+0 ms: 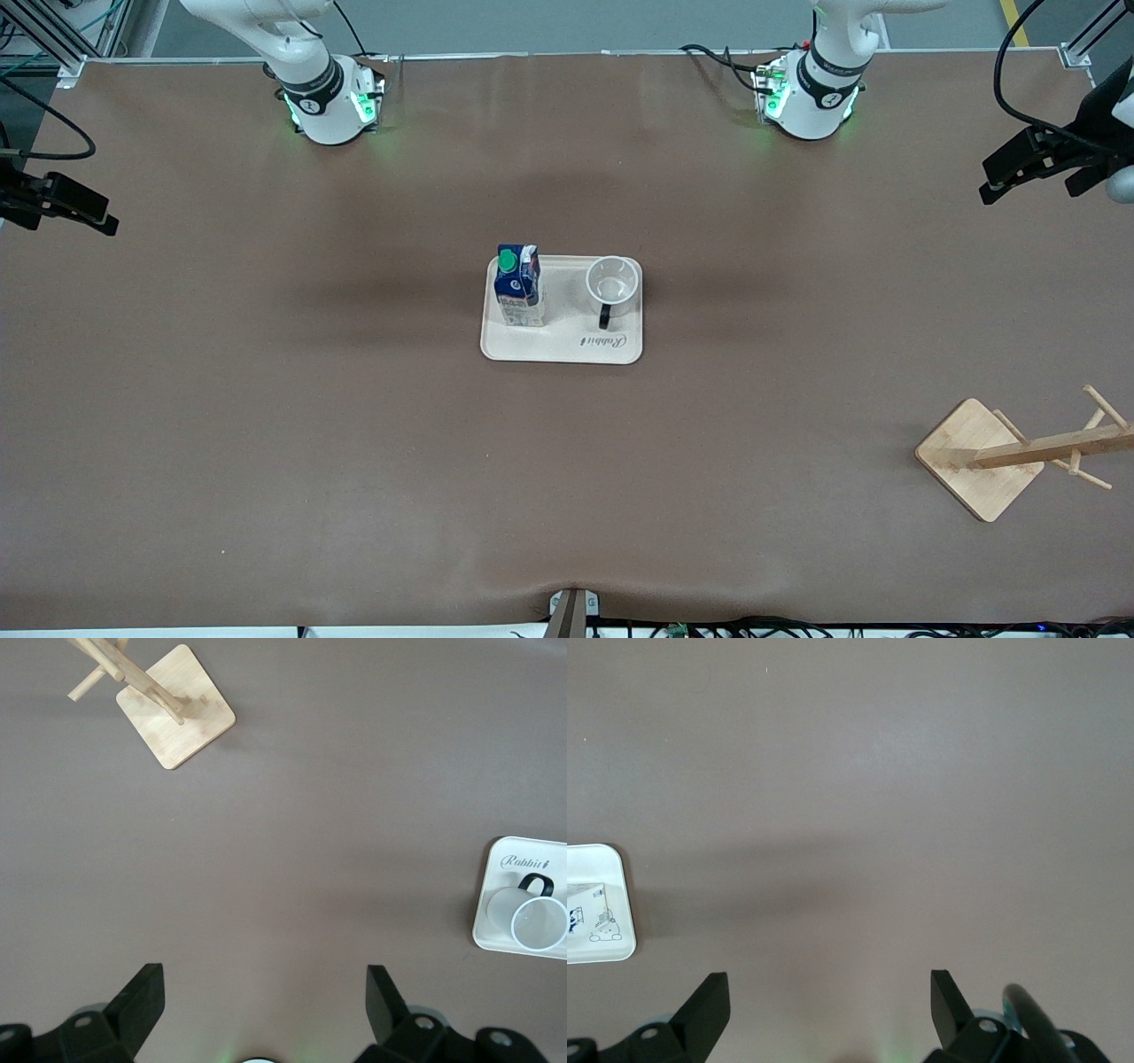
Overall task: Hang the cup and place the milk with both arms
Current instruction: 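Reach the left gripper down to the white mug's rim on the tray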
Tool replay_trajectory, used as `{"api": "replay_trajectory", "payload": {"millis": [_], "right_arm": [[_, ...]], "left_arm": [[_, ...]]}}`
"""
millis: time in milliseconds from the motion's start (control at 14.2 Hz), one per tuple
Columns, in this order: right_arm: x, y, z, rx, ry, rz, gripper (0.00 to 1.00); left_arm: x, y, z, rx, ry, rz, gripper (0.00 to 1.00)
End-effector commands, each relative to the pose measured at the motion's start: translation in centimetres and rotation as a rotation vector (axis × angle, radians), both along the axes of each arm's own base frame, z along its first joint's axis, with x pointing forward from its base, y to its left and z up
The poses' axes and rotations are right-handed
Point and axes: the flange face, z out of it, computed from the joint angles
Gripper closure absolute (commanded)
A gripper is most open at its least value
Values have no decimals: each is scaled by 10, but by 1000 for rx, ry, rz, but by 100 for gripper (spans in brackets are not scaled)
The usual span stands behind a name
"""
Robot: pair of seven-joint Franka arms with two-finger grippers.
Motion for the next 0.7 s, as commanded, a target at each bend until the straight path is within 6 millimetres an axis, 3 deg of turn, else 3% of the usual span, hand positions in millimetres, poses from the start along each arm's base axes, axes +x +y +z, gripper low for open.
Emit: {"api": "replay_trajectory", "payload": {"millis": [0,423,634], "right_arm": [[2,0,5,-9,-2,2,0],[2,0,5,-9,0,2,0],[2,1,6,-9,-3,3,0]], "left_arm": [[1,0,5,2,-11,-14,0],[11,-14,-12,-9,22,-35,0],[17,-63,-37,1,65,-92,0]]}}
